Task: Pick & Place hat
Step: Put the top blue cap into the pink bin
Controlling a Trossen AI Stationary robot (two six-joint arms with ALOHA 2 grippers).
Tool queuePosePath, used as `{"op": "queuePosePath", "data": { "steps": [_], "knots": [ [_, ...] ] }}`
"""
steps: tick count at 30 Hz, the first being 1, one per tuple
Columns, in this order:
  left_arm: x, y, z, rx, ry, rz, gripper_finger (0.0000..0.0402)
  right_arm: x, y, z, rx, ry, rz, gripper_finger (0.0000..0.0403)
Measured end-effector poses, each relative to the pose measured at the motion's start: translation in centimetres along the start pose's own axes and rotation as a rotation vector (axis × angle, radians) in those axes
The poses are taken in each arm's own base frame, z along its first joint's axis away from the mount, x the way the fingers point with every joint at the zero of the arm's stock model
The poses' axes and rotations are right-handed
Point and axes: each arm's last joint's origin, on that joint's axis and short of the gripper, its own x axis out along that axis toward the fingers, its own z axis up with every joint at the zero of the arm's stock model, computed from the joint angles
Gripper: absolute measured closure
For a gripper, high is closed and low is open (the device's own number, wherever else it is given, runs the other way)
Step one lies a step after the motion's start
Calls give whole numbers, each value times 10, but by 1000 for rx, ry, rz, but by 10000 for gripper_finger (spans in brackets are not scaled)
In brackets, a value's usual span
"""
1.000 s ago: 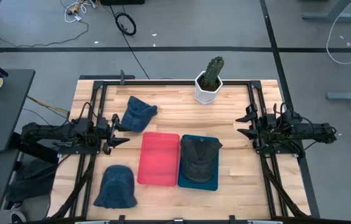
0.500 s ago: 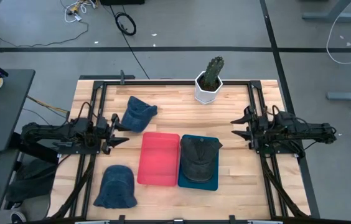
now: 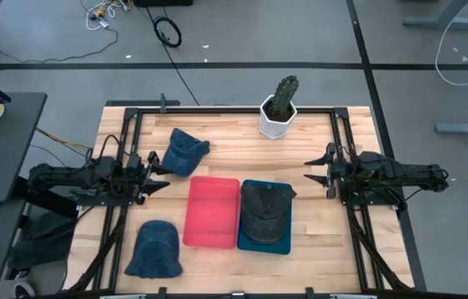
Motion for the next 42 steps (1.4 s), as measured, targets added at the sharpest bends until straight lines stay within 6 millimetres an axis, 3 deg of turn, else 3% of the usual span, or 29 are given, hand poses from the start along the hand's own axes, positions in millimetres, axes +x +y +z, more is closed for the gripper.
{"op": "queuePosePath", "data": {
  "steps": [12,22,29,36,42],
  "knots": [
    [-1,-6,17,174,-167,-44,174,0,1,-4,-12,38,6,215],
    [-2,-21,60,263,-226,-34,175,0,1,-3,-1,34,6,215],
    [18,-23,81,266,46,193,175,0,1,-3,-1,34,6,215],
    [52,-29,109,324,313,381,175,0,0,-3,-1,33,6,215],
    [82,-26,127,242,474,517,175,0,0,-3,-1,33,6,215]
  ]
}}
